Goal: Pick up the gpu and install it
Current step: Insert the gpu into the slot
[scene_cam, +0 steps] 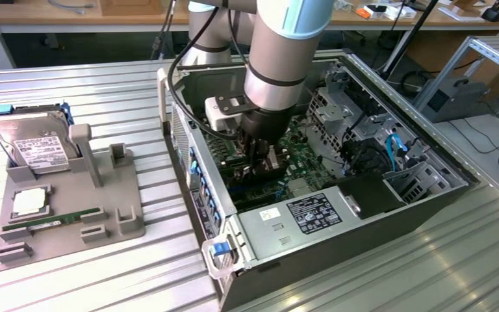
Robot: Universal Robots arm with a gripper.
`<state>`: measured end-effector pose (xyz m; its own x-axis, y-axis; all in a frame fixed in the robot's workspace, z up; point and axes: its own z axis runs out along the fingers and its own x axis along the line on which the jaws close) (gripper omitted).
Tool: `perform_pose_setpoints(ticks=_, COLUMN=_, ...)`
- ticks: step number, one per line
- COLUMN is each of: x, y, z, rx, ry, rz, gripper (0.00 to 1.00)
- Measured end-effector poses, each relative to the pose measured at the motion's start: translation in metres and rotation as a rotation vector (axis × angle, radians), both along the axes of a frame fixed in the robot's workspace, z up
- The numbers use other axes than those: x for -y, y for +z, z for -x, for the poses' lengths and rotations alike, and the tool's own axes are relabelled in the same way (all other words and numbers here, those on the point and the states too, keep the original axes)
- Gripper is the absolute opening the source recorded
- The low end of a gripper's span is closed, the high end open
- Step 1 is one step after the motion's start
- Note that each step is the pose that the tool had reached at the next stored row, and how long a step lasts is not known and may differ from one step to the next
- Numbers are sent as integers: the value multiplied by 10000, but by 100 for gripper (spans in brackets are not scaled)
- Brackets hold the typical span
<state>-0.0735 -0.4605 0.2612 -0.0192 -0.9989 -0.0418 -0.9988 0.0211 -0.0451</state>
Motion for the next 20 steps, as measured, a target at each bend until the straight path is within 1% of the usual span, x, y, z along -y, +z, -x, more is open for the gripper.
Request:
perform_pose_setpoints(ticks=1, x=0, y=0, z=0, rx=1, ry=0, rz=5, gripper=28)
perform_pose_setpoints(ticks=4, x=1, y=2, z=0, rx=1, ry=1, rz=7, gripper=46)
perform_pose_setpoints(ticks=6, x=1, y=23, z=0, rx=0, ry=1, rz=7, gripper=46)
perform_pose_setpoints(ticks=8, x=-4, y=93, z=-1, rx=2, ry=2, rz=-3, gripper=46)
perform_pose_setpoints(ticks=12, x=-25, y=234, z=0, rx=2, ry=0, rz=-3, gripper=46)
perform_pose_setpoints(ticks=14, x=-53, y=325, z=0, rx=6, ry=1, rz=-3, gripper=46)
perform_pose_setpoints(ticks=15, x=-79, y=376, z=0, rx=7, ry=0, rz=-3, gripper=45)
perform_pose_setpoints(ticks=16, x=-87, y=388, z=0, rx=8, ry=0, rz=-5, gripper=45)
perform_pose_setpoints(ticks=20, x=-104, y=397, z=-4, rx=7, ry=1, rz=-5, gripper=20)
